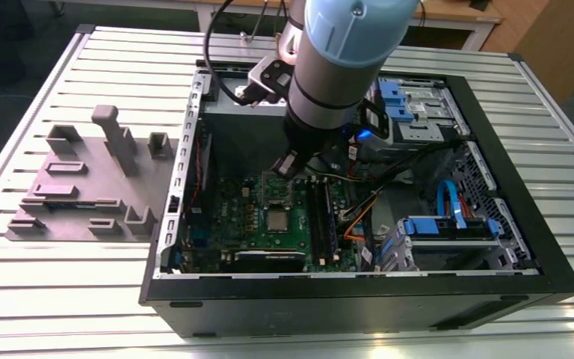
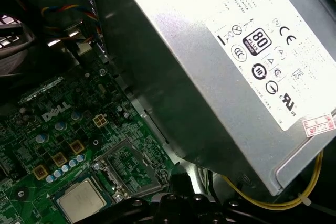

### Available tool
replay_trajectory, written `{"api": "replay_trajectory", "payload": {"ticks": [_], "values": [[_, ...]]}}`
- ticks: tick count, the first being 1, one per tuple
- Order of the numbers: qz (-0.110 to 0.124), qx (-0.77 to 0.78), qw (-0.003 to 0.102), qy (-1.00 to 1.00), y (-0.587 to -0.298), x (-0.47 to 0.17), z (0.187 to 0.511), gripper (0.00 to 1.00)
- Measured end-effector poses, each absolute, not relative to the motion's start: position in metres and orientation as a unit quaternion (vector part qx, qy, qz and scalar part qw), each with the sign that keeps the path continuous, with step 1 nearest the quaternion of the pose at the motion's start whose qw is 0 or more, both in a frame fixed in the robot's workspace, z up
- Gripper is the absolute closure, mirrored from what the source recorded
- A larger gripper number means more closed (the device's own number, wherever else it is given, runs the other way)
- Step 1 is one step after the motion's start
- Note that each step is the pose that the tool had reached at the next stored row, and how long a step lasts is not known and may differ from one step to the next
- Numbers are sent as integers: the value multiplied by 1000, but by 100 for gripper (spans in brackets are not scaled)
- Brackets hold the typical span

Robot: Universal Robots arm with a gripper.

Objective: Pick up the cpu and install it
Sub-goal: 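Close the cpu cover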

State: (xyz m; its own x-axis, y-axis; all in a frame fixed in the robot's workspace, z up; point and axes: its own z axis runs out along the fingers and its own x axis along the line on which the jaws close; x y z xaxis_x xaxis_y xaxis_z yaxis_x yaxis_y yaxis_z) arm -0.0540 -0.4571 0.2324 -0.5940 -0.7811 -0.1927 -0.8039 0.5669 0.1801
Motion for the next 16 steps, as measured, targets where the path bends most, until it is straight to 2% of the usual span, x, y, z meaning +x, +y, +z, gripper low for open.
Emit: {"api": "replay_trajectory", "payload": {"ticks": [16], "values": [[125,-448,46,884,-459,-55,236,89]]}}
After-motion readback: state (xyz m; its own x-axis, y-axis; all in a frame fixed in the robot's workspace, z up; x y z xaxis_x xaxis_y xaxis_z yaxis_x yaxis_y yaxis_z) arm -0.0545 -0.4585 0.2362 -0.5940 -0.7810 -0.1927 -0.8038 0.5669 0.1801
